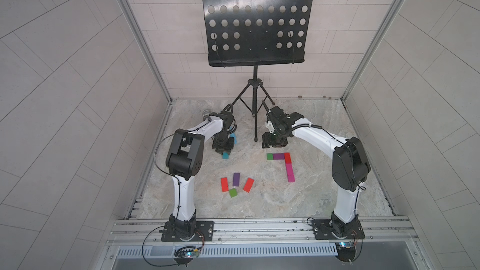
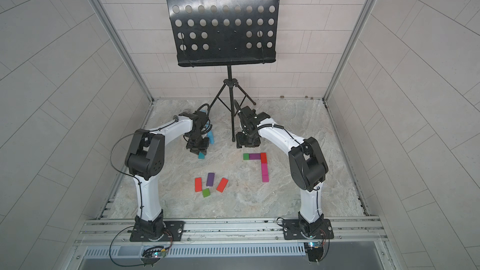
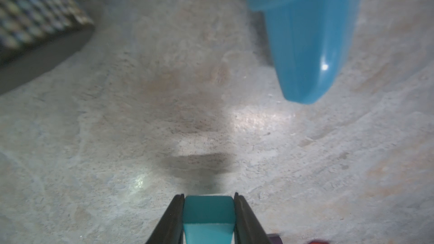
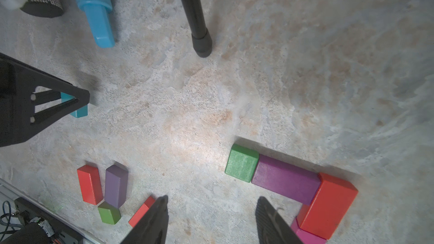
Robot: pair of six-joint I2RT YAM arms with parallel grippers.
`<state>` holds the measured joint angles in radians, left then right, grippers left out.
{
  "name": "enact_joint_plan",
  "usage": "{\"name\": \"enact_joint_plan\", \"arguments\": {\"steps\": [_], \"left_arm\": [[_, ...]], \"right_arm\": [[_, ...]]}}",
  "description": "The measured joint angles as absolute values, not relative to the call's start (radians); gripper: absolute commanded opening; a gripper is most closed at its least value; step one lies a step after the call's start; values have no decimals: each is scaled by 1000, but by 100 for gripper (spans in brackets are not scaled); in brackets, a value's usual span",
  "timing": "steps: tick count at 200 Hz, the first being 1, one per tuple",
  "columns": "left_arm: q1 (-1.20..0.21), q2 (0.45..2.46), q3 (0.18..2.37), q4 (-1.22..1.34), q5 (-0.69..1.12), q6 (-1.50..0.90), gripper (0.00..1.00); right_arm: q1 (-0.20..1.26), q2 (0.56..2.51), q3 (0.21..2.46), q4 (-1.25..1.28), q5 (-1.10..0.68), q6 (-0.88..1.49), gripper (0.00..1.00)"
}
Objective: Assemble the number 7 with building blocks
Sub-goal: Place the building block at the center of the board.
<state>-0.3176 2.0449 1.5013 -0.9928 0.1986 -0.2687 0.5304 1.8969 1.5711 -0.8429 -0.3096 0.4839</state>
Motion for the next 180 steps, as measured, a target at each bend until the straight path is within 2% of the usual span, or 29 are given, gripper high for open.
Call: {"name": "enact_joint_plan", "arguments": {"steps": [135, 180], "left_arm": [[-317, 2052, 1501, -984, 242, -296, 35], [-317, 2052, 1501, -984, 245, -303, 43]], "right_arm": [[536, 1906, 1573, -853, -286, 514, 62], [536, 1913, 1583, -861, -280, 515, 63]]}}
